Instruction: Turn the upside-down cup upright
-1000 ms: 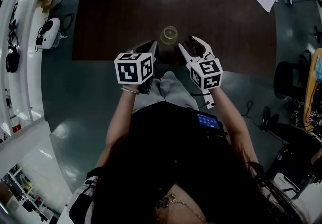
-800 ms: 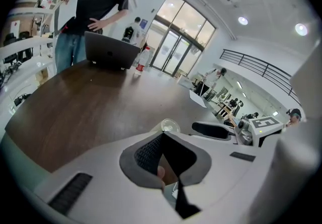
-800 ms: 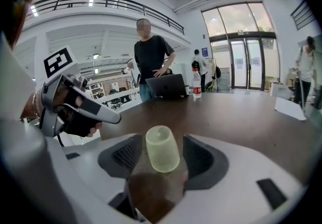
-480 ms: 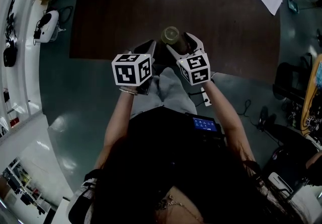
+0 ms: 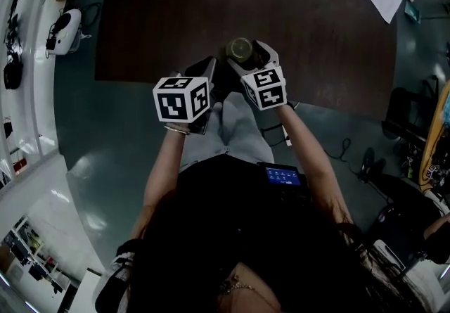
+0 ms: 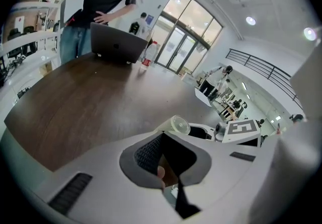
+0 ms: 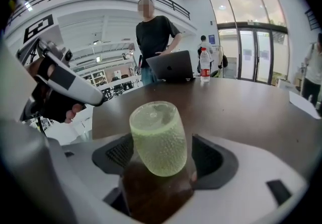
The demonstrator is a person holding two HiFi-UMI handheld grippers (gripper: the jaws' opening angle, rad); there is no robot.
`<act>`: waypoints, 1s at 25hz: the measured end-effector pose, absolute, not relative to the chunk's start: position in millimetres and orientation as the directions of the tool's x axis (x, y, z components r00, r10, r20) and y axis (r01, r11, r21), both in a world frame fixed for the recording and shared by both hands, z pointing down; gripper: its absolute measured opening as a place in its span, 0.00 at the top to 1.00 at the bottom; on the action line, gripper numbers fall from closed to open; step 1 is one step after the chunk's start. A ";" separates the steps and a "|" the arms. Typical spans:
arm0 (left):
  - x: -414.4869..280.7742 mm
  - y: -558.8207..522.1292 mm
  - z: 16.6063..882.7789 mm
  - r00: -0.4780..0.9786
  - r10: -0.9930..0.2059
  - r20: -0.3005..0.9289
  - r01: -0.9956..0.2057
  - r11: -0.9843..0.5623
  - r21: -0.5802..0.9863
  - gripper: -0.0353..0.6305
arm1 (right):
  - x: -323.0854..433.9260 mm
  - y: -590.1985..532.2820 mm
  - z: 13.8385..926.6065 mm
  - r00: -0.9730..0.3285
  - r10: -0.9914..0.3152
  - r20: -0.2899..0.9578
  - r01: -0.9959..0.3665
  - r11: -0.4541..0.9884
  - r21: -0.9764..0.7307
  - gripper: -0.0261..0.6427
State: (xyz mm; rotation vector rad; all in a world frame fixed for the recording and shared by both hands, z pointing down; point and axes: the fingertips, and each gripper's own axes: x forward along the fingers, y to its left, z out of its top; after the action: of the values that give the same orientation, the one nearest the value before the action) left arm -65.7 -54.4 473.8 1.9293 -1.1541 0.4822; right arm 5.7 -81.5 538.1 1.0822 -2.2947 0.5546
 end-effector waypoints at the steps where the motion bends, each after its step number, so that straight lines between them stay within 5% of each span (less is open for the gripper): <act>1: -66.0 -54.4 473.9 0.506 -0.545 0.669 -0.859 -0.244 0.450 0.94 | 4.5 -81.8 539.6 -0.535 -0.569 0.625 -0.792 0.596 -0.135 0.44; 25: -68.3 -50.4 477.4 0.500 -0.544 0.673 -0.861 -0.230 0.454 0.94 | 18.0 -76.7 525.6 -0.549 -0.557 0.623 -0.759 0.645 -0.093 0.45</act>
State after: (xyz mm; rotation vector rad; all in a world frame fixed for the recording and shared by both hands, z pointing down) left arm -68.3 -50.4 477.4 1.9118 -1.1608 0.4803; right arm 18.0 -76.7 525.6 1.0220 -2.3078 0.4793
